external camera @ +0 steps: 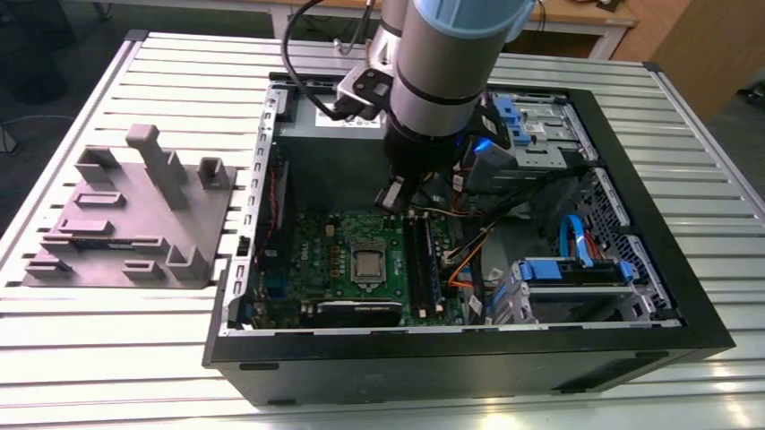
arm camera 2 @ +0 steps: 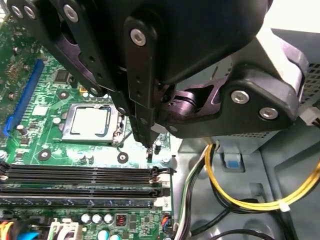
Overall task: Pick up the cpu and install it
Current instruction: 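Install the first cpu locking lever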
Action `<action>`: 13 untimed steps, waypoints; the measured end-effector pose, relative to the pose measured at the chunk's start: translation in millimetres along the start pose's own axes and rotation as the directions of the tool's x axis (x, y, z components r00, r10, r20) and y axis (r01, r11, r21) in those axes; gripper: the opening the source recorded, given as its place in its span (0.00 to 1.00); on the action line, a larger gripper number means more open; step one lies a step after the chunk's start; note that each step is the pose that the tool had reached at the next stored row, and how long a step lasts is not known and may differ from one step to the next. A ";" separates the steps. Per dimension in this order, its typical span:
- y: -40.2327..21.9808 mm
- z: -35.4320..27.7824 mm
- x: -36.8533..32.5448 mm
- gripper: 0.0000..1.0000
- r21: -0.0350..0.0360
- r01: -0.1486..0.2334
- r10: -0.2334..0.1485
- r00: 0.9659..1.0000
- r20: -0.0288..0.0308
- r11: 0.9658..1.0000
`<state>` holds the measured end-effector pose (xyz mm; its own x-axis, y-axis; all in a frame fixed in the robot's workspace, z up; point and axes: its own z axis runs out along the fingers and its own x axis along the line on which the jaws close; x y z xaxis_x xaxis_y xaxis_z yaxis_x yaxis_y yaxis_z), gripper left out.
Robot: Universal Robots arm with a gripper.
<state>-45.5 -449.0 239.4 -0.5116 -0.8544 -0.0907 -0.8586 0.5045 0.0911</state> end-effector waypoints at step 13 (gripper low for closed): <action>-2.7 -1.3 11.7 0.10 -0.004 0.041 -0.041 0.999 -0.004 0.999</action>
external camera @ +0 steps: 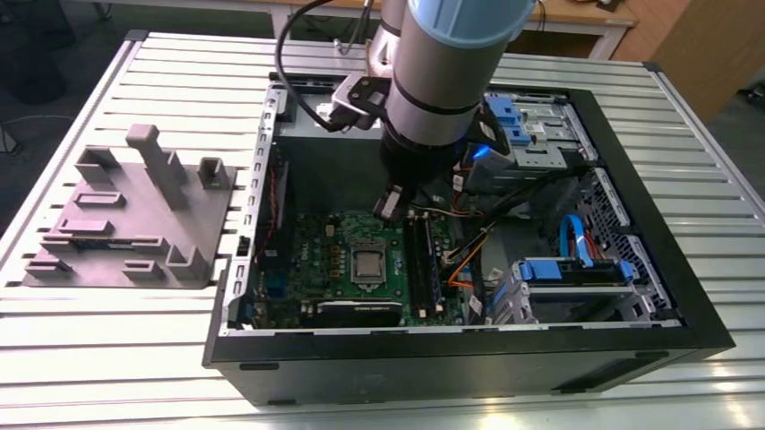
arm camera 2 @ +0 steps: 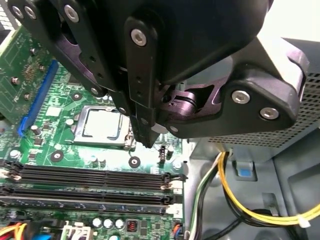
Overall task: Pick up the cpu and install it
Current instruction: 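Install the first cpu locking lever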
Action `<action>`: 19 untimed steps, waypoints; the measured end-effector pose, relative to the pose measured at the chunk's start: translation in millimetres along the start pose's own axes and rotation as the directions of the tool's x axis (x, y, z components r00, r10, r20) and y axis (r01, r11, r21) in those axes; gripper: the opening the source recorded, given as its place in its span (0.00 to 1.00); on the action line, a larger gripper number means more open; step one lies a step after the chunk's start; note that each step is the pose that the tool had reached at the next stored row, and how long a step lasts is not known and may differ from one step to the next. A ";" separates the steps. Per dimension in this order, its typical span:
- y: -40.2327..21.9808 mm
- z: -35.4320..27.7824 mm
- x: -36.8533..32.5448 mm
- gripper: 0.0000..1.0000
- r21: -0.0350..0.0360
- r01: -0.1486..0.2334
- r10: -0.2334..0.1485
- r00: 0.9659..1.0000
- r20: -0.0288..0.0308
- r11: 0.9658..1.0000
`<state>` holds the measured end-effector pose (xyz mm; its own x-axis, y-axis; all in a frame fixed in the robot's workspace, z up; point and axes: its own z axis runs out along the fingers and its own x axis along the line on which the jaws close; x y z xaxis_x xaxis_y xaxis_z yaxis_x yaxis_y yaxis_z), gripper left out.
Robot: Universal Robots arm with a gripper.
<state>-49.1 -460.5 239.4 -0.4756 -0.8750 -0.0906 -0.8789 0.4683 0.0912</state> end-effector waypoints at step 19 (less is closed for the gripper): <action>-3.3 -0.6 6.7 0.10 -0.013 0.147 -0.147 0.989 -0.011 0.989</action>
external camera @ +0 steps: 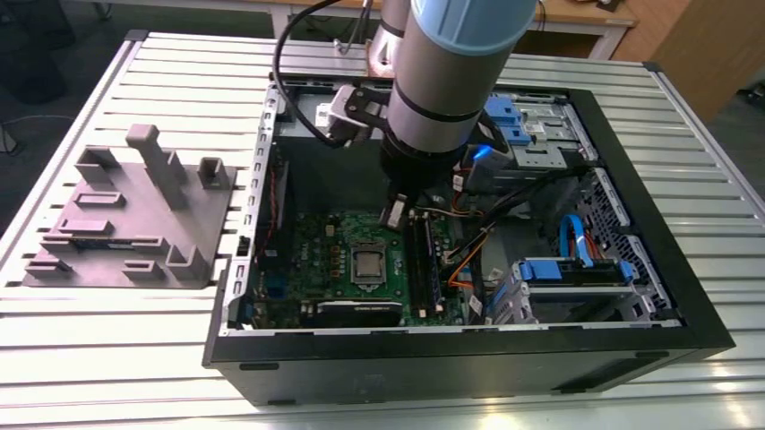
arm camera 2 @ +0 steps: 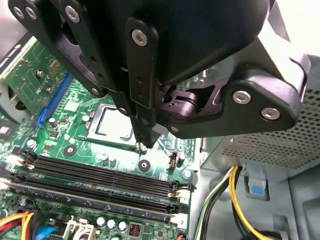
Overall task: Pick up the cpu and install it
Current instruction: 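Install the first cpu locking lever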
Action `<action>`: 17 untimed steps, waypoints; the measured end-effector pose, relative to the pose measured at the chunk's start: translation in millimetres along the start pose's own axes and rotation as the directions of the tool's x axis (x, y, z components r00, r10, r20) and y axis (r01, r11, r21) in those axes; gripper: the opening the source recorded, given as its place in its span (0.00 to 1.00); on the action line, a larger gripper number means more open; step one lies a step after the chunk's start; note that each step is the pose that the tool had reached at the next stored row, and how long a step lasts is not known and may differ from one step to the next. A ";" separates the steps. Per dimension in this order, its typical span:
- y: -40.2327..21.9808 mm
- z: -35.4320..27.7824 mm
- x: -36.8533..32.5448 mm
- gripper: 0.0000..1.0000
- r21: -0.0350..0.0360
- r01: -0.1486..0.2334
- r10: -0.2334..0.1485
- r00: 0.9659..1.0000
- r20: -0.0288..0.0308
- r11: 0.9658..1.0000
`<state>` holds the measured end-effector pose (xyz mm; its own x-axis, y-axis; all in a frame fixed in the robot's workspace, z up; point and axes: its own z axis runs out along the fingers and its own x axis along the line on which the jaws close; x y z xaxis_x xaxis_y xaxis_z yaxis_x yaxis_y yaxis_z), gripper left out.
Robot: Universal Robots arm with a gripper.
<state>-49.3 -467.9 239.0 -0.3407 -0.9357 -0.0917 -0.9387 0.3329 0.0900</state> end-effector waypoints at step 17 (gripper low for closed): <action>-0.9 0.4 2.9 0.10 -0.008 0.082 -0.082 0.997 -0.007 0.997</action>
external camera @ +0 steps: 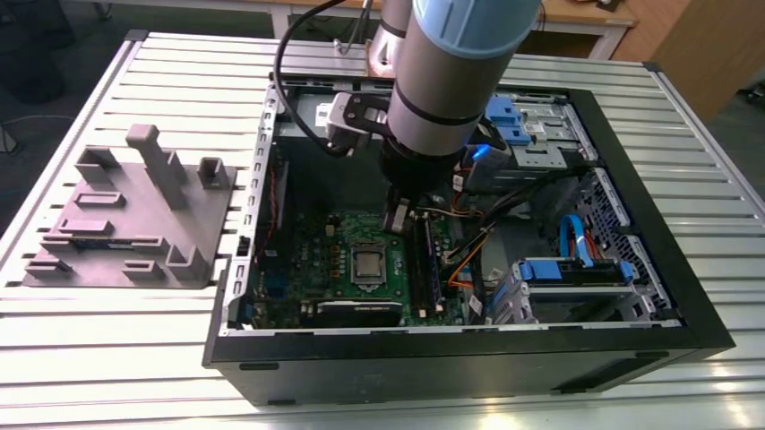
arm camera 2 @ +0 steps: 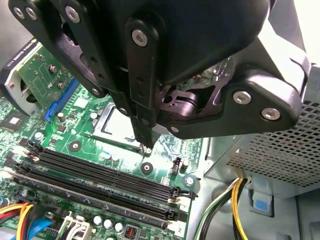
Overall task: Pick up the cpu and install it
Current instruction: 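Install the first cpu locking lever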
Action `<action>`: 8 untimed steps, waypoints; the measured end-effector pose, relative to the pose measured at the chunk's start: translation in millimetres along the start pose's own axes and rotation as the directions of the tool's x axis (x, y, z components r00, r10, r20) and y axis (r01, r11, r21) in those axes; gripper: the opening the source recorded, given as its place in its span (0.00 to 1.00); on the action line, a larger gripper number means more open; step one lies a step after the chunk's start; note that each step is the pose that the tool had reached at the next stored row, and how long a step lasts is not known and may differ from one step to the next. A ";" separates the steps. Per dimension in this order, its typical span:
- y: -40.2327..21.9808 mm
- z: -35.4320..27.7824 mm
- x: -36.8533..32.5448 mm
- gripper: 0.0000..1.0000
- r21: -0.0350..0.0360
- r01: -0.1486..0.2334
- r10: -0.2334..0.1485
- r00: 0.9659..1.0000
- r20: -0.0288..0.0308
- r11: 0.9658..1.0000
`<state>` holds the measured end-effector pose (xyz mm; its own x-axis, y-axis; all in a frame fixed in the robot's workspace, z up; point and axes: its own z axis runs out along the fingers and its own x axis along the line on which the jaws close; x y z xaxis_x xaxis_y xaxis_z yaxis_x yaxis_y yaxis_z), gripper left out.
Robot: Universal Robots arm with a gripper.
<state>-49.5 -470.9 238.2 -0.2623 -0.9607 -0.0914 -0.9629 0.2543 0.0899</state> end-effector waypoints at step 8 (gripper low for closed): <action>-0.2 0.1 0.8 0.10 -0.006 0.082 -0.082 0.997 -0.006 0.997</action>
<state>-49.6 -471.8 238.1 -0.1820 -0.9790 -0.0920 -0.9808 0.1740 0.0884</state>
